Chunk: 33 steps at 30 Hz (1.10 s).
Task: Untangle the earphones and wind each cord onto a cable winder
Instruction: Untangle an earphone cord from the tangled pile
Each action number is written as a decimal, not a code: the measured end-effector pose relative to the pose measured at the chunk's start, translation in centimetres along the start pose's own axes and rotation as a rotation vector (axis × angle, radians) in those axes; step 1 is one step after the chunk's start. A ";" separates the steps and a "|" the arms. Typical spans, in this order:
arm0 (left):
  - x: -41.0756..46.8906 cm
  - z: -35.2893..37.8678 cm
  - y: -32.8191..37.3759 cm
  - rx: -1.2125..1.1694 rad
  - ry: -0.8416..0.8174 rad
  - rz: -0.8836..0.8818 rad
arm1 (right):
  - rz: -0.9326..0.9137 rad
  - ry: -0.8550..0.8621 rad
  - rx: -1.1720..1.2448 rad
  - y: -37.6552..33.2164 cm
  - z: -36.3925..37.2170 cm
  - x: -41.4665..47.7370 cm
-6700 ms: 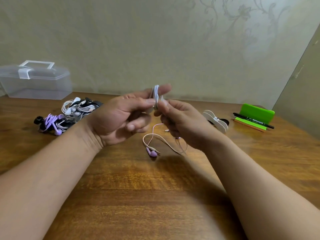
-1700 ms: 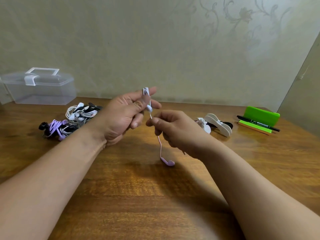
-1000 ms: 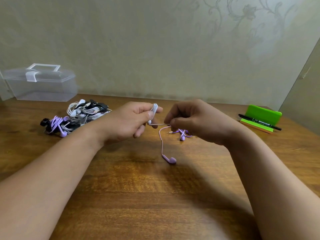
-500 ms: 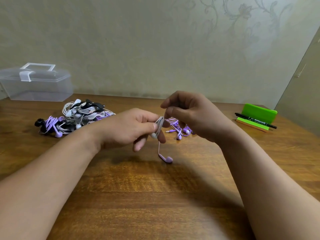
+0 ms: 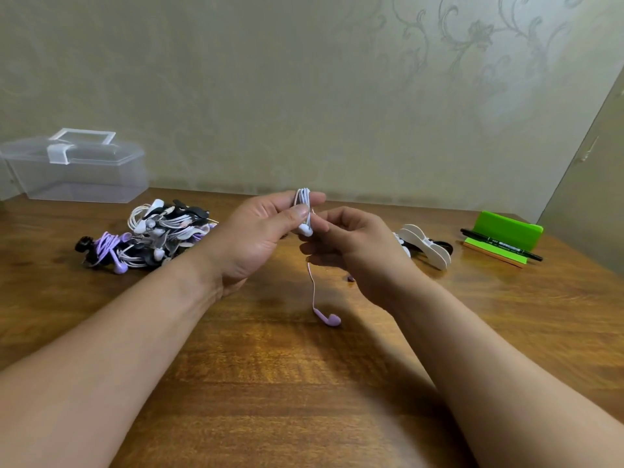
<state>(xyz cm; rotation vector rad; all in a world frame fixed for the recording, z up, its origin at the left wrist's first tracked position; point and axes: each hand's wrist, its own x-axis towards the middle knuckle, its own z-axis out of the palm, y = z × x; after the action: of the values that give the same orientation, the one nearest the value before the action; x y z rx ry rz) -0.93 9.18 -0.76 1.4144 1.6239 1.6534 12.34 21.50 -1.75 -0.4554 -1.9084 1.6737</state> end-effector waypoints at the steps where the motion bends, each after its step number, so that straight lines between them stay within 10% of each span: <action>1: 0.0 0.2 0.1 0.002 0.005 0.018 | 0.019 0.007 0.018 0.0 -0.1 0.0; 8: -0.2 0.6 0.2 -0.170 0.014 -0.012 | 0.223 -0.168 0.078 -0.4 -0.8 -0.2; 14: -0.4 0.1 1.3 -0.488 -0.075 -0.189 | -0.050 -0.082 -0.020 -1.7 -2.4 0.0; 33: -0.8 2.3 0.8 -0.256 0.048 -0.163 | -0.216 -0.003 -0.181 -0.3 0.0 0.1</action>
<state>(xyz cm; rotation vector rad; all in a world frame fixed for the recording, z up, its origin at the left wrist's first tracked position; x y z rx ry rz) 1.68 9.43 -0.79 1.0960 1.4491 1.7388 12.23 21.49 -1.43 -0.3029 -2.0416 1.3717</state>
